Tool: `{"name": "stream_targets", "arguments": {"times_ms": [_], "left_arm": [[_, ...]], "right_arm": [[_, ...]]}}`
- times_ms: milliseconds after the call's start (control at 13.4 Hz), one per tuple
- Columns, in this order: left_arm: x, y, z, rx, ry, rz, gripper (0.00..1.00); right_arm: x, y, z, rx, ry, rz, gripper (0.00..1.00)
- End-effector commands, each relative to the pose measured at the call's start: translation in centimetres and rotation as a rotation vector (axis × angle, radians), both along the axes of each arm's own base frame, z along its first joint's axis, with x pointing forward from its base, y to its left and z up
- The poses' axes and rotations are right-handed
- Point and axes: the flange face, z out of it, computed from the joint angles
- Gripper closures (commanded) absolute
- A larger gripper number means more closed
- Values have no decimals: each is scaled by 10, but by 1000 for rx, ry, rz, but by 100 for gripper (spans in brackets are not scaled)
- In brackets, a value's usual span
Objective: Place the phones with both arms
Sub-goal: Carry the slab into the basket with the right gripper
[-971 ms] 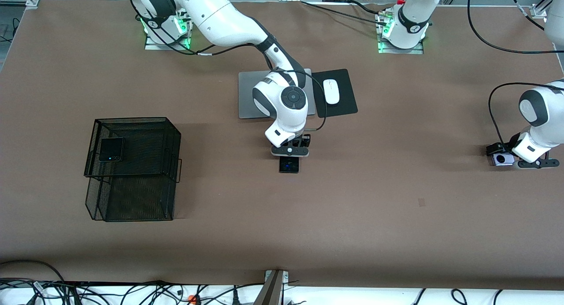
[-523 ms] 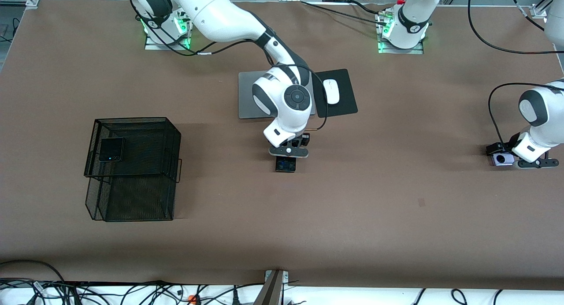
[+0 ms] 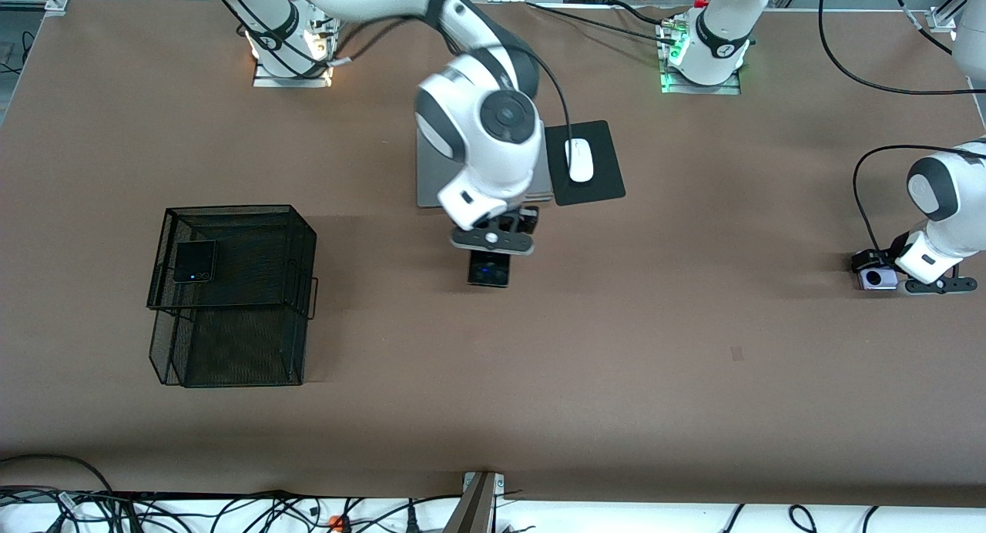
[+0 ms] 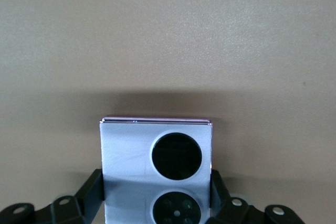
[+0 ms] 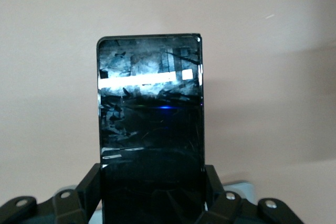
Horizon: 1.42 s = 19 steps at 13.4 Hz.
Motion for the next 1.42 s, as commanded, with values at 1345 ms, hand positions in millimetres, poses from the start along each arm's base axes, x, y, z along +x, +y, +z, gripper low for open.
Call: {"name": "stream_targets", "arguments": {"times_ms": [1345], "left_arm": [[127,-359,198,-77,193,-159,81]], "right_arm": [[-3,-443,-83,30,115,164,100]]}}
